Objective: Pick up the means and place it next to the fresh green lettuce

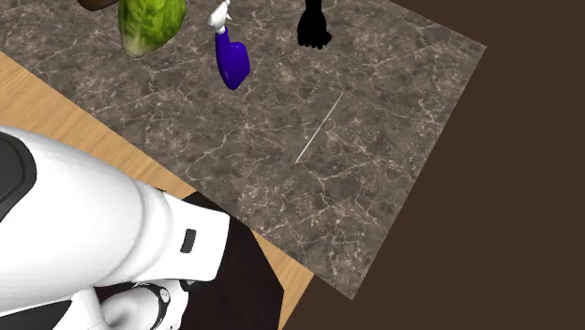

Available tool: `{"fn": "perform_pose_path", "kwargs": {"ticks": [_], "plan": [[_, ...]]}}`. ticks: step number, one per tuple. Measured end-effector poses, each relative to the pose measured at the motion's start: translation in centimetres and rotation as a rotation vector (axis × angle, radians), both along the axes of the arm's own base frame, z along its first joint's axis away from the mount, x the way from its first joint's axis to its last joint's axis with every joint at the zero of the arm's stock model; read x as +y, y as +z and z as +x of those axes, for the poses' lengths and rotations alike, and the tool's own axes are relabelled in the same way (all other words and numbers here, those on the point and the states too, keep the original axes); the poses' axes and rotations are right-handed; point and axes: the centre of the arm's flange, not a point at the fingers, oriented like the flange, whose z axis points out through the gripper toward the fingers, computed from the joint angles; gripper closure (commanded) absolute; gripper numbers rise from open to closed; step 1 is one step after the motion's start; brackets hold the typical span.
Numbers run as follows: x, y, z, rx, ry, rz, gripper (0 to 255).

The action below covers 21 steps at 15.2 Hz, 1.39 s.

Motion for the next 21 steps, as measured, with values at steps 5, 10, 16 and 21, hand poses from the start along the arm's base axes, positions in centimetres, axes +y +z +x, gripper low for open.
{"fn": "perform_pose_path", "kwargs": {"ticks": [5,10,16,21], "plan": [[0.7,-1.5,3.6,-0.002,0.034,0.0,0],[2.2,-4.3,9.1,-0.007,0.091,0.0,0],[4.1,-7.7,15.8,-0.014,0.16,-0.001,0],[6.3,-10.4,21.3,-0.019,0.218,-0.001,0]]}}
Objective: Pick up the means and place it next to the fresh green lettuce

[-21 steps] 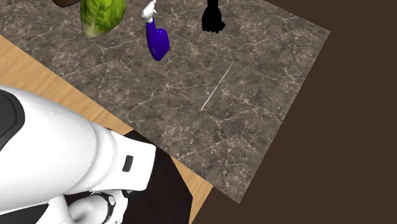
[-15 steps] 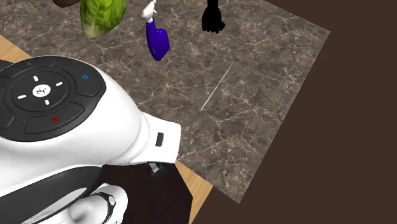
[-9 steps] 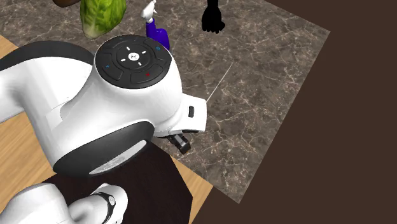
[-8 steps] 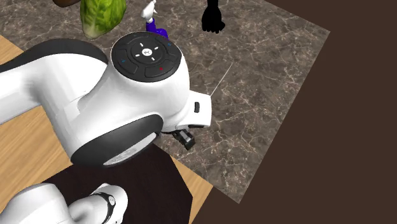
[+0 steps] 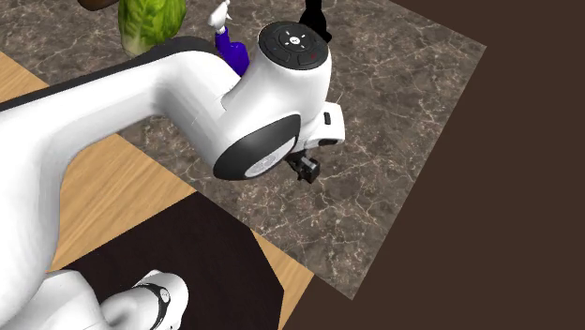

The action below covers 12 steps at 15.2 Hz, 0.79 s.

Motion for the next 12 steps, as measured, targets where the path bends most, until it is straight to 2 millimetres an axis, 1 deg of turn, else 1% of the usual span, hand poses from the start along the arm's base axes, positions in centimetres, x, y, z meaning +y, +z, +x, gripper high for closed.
{"fn": "perform_pose_path", "kwargs": {"ticks": [3,4,5,6,8,10,12], "plan": [[1.5,-1.7,3.5,-0.003,0.034,0.0,0],[1.9,-2.3,4.3,-0.004,0.046,0.0,0],[2.6,-2.9,5.6,-0.006,0.057,0.0,0],[3.3,-3.7,6.5,-0.006,0.069,0.0,0],[4.2,-4.5,8.7,-0.008,0.092,0.0,0],[5.6,-5.8,10.7,-0.01,0.115,0.001,0],[6.5,-6.1,12.5,-0.012,0.135,0.0,0]]}}
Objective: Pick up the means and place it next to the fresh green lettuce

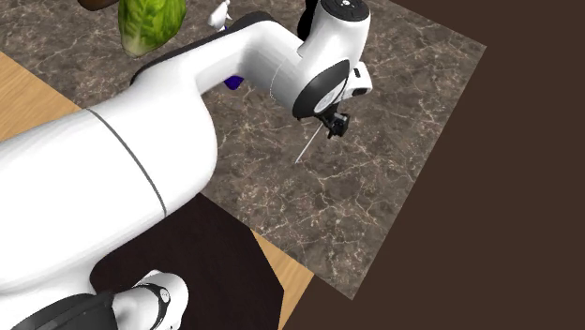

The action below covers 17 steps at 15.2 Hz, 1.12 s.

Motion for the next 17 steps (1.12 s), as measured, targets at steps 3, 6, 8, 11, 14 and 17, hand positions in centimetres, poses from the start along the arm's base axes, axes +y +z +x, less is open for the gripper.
{"fn": "perform_pose_path", "kwargs": {"ticks": [3,6,8,11,14,17], "plan": [[0.4,-1.7,0.8,0.0,0.008,0.0,0],[0.4,-3.5,0.8,-0.001,0.009,0.0,0],[0.4,-4.4,0.8,-0.001,0.009,0.0,0],[0.4,-4.7,0.8,-0.001,0.009,0.0,0],[0.3,-4.8,0.8,-0.001,0.009,0.0,0],[0.3,-4.8,0.8,-0.001,0.009,0.0,255]]}}
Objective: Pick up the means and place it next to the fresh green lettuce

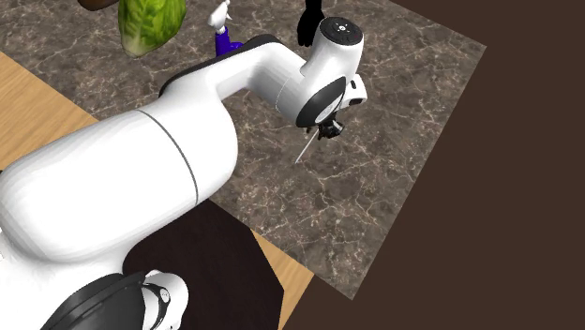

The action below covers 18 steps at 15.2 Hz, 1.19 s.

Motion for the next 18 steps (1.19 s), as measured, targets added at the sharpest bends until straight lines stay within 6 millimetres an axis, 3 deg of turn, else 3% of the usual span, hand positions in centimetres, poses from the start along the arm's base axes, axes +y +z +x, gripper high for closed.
{"fn": "perform_pose_path", "kwargs": {"ticks": [8,18], "plan": [[0.0,0.0,0.0,0.0,0.0,0.0,255],[-0.1,4.7,0.0,-0.001,0.0,0.0,255]]}}
